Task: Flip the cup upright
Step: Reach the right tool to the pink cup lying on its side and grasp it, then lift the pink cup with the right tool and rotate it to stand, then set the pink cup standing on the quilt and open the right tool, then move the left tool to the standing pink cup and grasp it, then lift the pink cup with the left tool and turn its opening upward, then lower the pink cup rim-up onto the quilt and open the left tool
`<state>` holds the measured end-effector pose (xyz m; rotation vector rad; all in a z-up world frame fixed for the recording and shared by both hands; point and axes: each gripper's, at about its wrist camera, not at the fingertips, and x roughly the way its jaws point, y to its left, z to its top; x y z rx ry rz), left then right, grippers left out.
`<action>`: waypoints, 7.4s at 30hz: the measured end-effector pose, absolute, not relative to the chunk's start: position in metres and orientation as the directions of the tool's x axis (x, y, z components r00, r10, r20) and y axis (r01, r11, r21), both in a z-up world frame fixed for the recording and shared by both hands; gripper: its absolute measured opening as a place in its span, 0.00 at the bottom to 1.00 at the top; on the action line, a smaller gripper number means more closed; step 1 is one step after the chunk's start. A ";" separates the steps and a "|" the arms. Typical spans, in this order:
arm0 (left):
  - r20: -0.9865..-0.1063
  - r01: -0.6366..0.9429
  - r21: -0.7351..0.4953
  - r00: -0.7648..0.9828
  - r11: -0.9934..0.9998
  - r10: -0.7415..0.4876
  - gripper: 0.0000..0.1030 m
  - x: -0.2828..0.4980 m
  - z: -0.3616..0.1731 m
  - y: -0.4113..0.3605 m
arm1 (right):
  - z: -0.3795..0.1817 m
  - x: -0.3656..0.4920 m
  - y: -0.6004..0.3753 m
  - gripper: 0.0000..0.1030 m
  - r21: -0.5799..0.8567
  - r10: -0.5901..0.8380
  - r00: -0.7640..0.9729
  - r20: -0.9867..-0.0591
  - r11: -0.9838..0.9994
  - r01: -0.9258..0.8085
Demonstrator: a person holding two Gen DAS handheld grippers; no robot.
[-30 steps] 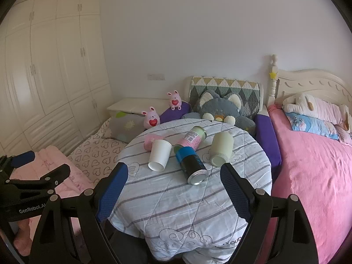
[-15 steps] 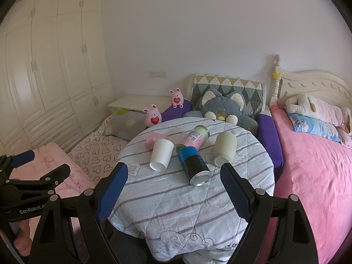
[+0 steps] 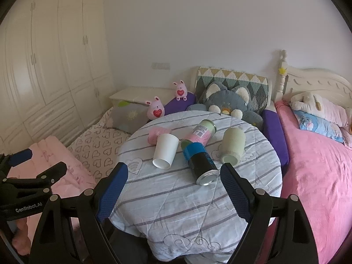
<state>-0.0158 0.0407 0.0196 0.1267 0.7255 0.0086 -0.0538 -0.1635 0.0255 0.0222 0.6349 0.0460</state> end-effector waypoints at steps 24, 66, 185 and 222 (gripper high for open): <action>-0.808 -0.080 0.150 0.564 0.985 0.169 1.00 0.201 -0.070 0.025 | -0.091 0.228 -0.117 0.84 -0.086 0.190 0.422 -0.887 0.828 -0.554; -0.776 -0.074 0.105 0.617 0.992 0.128 1.00 0.160 -0.036 0.020 | -0.020 0.178 -0.134 0.66 -0.029 0.258 0.493 -0.831 0.865 -0.502; -0.953 -0.241 -0.245 0.235 0.939 -0.188 0.92 0.106 -0.160 -0.100 | -0.120 0.048 -0.333 0.82 0.267 0.209 0.591 -0.779 0.964 0.012; -0.331 0.115 0.191 0.942 0.975 -0.047 0.83 -0.011 -0.168 -0.108 | -0.116 -0.031 -0.291 0.82 0.152 0.082 0.564 -0.822 0.985 0.077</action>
